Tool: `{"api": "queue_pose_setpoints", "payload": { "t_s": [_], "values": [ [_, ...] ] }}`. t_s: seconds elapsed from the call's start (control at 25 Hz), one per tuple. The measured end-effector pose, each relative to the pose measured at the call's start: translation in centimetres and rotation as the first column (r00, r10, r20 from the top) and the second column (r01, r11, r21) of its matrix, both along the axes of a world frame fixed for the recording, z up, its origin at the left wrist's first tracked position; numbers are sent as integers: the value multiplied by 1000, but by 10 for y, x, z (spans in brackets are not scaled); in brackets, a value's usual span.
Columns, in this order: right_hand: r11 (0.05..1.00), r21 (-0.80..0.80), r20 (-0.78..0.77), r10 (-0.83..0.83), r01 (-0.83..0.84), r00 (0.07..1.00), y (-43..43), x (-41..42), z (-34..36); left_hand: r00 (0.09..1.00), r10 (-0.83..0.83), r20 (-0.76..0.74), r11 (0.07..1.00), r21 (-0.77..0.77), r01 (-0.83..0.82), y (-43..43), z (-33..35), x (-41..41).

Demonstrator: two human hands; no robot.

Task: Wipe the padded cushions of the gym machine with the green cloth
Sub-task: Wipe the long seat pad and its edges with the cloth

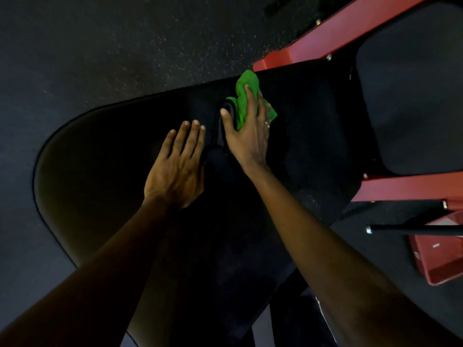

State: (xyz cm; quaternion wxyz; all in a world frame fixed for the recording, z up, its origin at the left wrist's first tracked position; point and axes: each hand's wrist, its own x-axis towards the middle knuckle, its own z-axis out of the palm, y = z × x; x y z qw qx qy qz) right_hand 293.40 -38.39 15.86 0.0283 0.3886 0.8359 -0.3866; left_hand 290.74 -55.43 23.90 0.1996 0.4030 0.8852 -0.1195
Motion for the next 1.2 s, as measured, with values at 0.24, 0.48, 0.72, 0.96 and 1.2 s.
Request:
{"api": "queue_pose_setpoints", "payload": {
  "t_s": [0.24, 0.48, 0.72, 0.96, 1.2],
  "values": [
    [969, 6, 43, -246, 246, 968, 64, 0, -38, 999, 41, -16, 998, 44, -40, 1, -3, 3],
    [999, -16, -57, -50, 50, 997, -9, 59, 2, 999, 48, -17, 998, 51, -47, 1, -4, 3],
    [973, 7, 58, -230, 230, 972, 37, 98, -26, 999, 40, -8, 998, 40, -40, -1, -5, 3],
    [967, -48, 33, -249, 251, 968, 56, 34, -25, 999, 46, -7, 997, 58, -45, 0, -7, 3],
    [976, 78, -42, 206, -202, 978, -1, 74, -4, 998, 67, -7, 996, 63, -66, 0, -5, 2]
  ]
}}
